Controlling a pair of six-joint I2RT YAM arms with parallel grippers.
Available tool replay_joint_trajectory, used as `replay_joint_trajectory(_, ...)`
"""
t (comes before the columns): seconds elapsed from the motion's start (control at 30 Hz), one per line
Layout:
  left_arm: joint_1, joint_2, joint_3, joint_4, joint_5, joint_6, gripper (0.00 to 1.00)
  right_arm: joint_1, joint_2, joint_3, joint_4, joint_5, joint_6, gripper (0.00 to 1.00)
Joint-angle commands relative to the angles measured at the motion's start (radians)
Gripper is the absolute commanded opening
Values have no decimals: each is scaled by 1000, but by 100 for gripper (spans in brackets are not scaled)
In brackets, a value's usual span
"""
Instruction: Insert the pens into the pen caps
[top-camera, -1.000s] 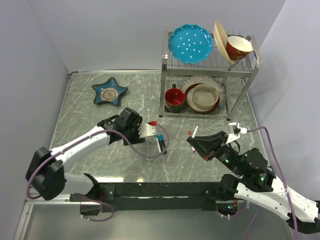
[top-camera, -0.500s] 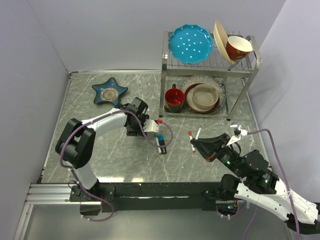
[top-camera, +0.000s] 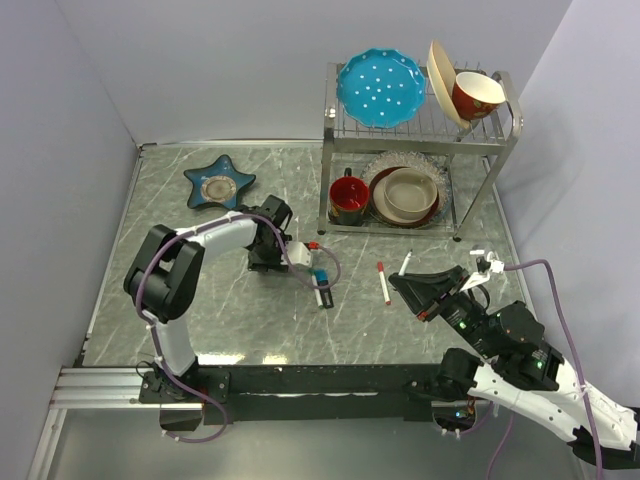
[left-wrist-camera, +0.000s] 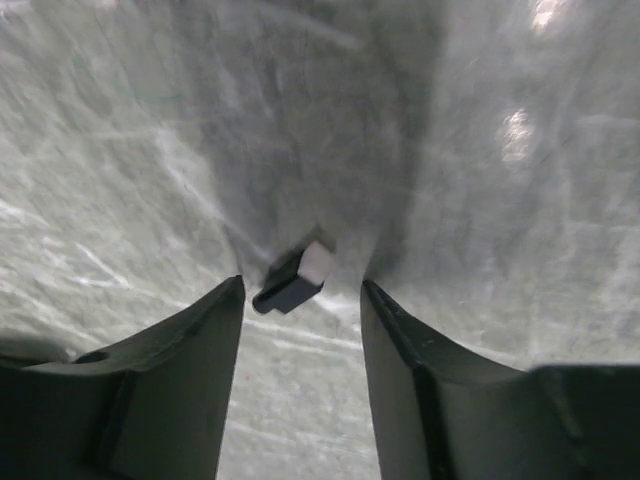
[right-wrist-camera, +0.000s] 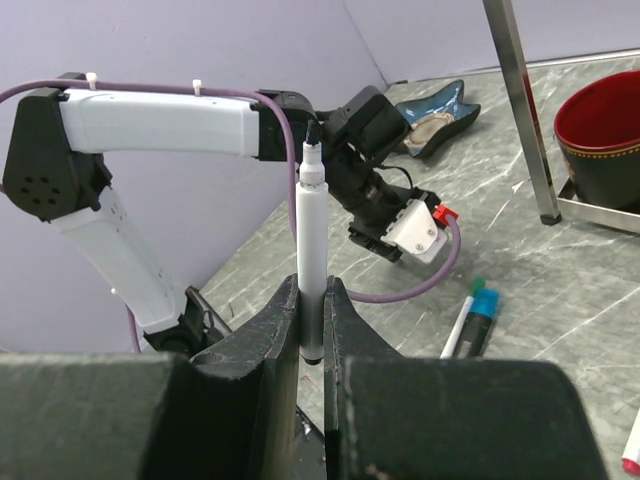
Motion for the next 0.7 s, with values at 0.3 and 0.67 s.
replay_joint_trajectory(0.3, 20, 66, 48, 8, 7, 18, 43, 3, 10, 51, 17, 22, -20, 0)
replay_joint_trajectory(0.67, 20, 42, -7, 45, 50, -34, 19, 3, 27, 48, 37, 15, -14, 0)
